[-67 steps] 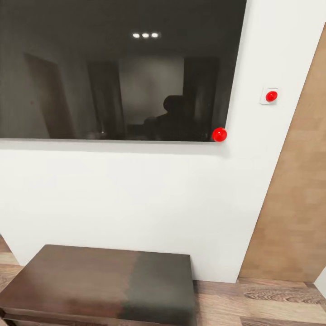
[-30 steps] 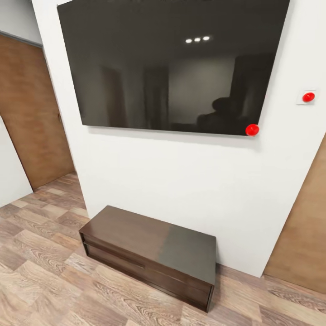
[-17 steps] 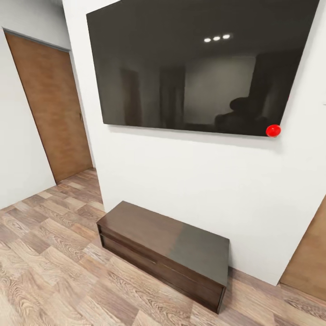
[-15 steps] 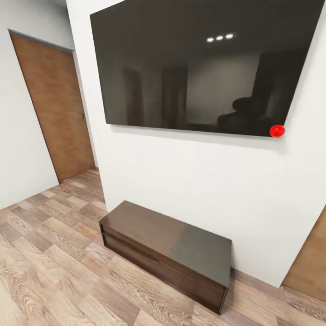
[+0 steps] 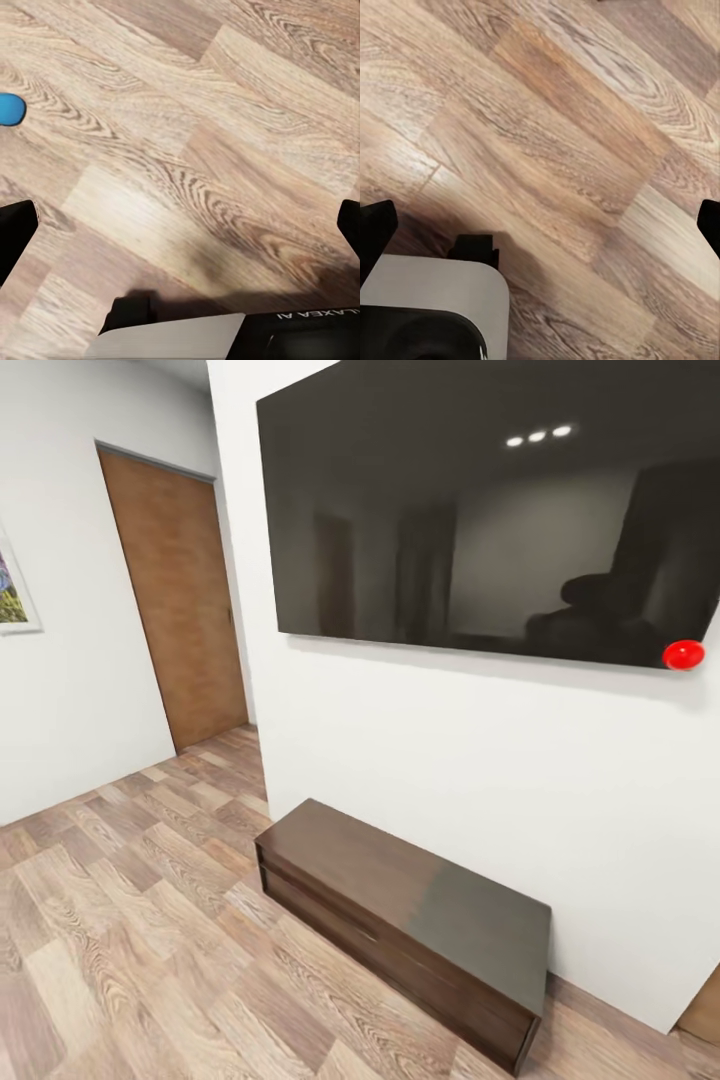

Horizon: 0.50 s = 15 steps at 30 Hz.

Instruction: In the bedroom, move the book from the bed onto either nightstand, and place the two sandals side by side next to the bed.

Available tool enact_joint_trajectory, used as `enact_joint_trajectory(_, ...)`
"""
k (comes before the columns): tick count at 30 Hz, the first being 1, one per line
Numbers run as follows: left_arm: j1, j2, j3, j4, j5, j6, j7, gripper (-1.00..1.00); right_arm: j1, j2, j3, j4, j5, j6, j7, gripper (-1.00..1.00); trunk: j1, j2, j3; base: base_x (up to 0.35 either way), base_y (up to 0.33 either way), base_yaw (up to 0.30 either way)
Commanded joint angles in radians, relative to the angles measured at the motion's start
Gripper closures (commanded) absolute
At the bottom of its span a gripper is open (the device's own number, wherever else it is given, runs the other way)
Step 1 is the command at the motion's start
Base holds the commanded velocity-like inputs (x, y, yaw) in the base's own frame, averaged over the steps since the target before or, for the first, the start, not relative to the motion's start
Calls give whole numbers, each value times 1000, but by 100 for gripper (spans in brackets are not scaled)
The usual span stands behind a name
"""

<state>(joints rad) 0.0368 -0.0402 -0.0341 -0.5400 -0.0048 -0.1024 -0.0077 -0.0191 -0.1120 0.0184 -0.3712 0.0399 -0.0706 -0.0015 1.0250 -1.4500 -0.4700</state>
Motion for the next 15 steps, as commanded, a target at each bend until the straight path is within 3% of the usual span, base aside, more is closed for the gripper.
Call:
enact_joint_trajectory(1, 0, 0, 0, 2, 0, 0, 0, -100, 0, 0, 0, 0, 0, 0, 0, -100, 0, 0, 0, 0, 0, 244)
enact_joint_trajectory(8, 0, -1, -2, 3, -2, -2, -1, -100, 0, 0, 0, 0, 0, 0, 0, -100, 0, 0, 0, -20, 14, 244)
enact_joint_trajectory(15, 0, 0, -3, 3, -2, -2, -2, -100, 0, 0, 0, 0, 0, 0, 0, -100, 0, 0, 0, -167, 156, 244)
